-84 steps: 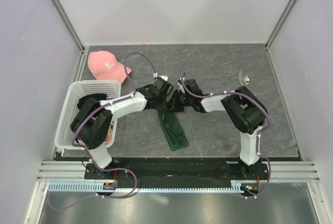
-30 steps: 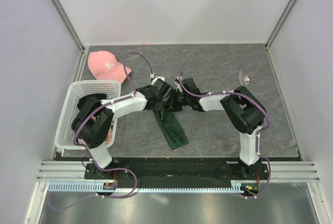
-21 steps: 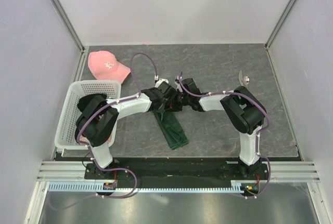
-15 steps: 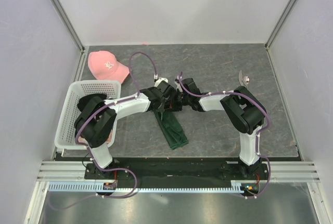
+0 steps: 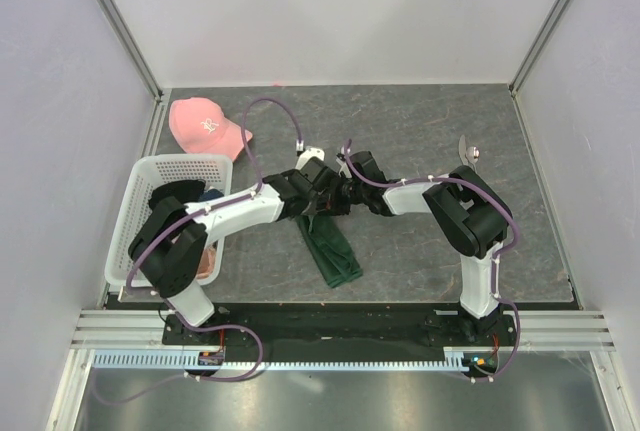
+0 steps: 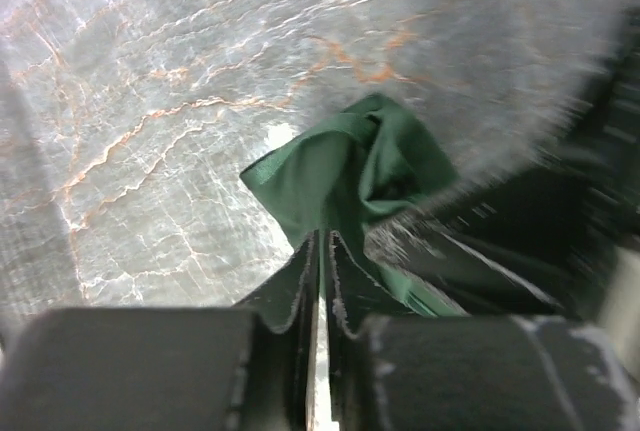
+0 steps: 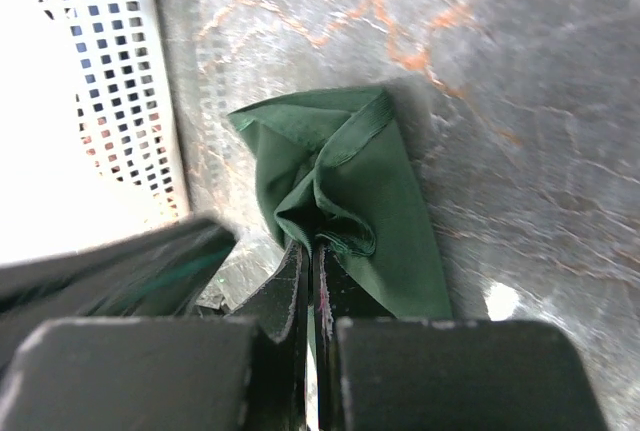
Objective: Fold the napkin into a case and place the utensils inside
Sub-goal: Stuff the top corner of the smaller-rectangle-folded napkin into the folded napkin.
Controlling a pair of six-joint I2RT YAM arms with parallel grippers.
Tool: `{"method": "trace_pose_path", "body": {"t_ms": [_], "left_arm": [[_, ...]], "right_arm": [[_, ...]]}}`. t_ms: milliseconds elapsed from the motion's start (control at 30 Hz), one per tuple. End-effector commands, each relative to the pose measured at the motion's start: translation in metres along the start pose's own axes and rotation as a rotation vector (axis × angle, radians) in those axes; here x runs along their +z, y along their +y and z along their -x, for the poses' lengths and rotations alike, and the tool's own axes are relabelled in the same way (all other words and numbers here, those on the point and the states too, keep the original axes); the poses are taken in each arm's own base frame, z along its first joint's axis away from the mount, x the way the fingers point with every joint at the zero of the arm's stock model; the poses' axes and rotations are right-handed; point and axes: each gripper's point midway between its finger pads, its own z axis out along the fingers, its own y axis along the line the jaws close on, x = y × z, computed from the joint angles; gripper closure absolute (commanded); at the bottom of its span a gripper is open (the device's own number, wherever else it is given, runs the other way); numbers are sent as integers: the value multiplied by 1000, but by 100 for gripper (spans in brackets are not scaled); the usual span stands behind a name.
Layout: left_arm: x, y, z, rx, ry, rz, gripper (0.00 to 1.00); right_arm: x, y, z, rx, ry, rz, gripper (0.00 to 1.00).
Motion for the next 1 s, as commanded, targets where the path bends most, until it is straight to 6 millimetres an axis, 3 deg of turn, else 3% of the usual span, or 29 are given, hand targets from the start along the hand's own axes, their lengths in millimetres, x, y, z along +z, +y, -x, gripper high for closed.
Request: {"method": "trace_pose_path", "body": {"t_ms": [0,367,600,967], "left_arm": [[-12,-1,20,11,-103,29,94],[17,-9,0,123,-2,51,92],[20,-4,0,134,-5,85,82],[30,7,-4,177,0,167,79]], "right_arm": [[-4,7,0,-2,-3,32,100],[-6,8,2,-5,-7,39,100],[-5,5,1,-3,-4,33,100],[-4,3,1,-1,-2,34,100]]}}
